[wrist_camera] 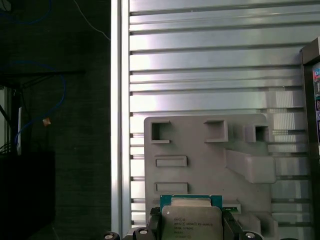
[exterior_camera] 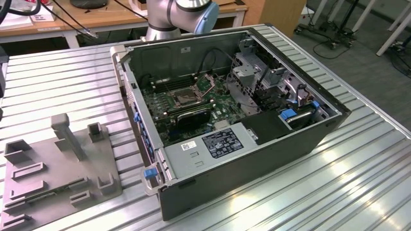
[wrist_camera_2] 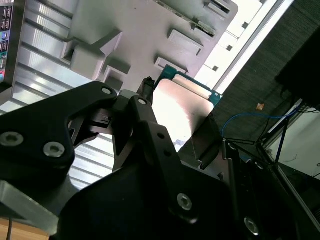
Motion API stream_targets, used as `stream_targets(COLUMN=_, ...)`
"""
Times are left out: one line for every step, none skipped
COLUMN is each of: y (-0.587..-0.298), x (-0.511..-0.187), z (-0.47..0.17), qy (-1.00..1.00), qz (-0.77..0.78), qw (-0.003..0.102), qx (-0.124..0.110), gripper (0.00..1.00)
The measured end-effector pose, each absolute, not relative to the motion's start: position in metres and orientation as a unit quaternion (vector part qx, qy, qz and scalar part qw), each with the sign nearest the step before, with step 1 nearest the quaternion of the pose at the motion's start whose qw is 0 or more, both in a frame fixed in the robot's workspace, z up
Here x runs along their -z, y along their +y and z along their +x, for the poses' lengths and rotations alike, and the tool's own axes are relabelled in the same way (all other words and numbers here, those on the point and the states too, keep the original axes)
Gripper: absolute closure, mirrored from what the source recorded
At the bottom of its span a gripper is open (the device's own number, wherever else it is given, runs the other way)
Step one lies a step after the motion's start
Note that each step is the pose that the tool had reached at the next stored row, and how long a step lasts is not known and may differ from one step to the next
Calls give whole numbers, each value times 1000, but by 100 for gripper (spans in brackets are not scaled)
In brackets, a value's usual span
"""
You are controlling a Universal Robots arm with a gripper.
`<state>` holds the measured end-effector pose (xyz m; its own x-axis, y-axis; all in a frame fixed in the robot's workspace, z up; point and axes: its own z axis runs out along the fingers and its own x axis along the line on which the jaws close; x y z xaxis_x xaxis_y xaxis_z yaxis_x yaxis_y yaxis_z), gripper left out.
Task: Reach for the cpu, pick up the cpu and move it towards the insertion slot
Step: 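Pick up the cpu and move it towards the insertion slot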
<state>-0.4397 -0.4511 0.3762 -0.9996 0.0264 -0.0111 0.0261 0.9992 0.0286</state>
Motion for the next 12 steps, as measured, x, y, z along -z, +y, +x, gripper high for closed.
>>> stream_targets(y=-451, x=-376, z=-440, qy=1000, qz=13, qw=6, qx=-14, gripper=45)
stream_targets(y=-451, x=-376, z=-440, qy=1000, qz=13, qw=6, qx=-14, gripper=45)
stream_targets(y=-451, x=-376, z=-440, qy=1000, qz=13, qw=6, qx=-15, gripper=45)
stream_targets(y=-451, x=-376, z=-439, qy=1000, qz=13, qw=6, qx=-15, gripper=45)
stream_targets(y=-451, x=-376, z=-439, qy=1000, qz=13, qw=6, qx=-16, gripper=45)
stream_targets(y=-451, x=-376, z=-439, qy=1000, qz=13, qw=6, qx=-17, gripper=45)
stream_targets(y=-451, x=-376, z=-439, qy=1000, qz=13, qw=5, qx=-18, gripper=45)
stream_targets(y=-451, x=-376, z=-439, qy=1000, qz=13, qw=6, qx=-19, gripper=45)
stream_targets(y=-451, x=-376, z=-439, qy=1000, qz=13, qw=6, qx=-20, gripper=45)
stream_targets(y=-451, x=-376, z=-439, qy=1000, qz=13, qw=6, qx=-20, gripper=45)
stream_targets(y=-451, x=-376, z=-439, qy=1000, qz=13, qw=6, qx=-20, gripper=45)
stream_targets(y=-451, x=-376, z=-438, qy=1000, qz=13, qw=6, qx=-20, gripper=45)
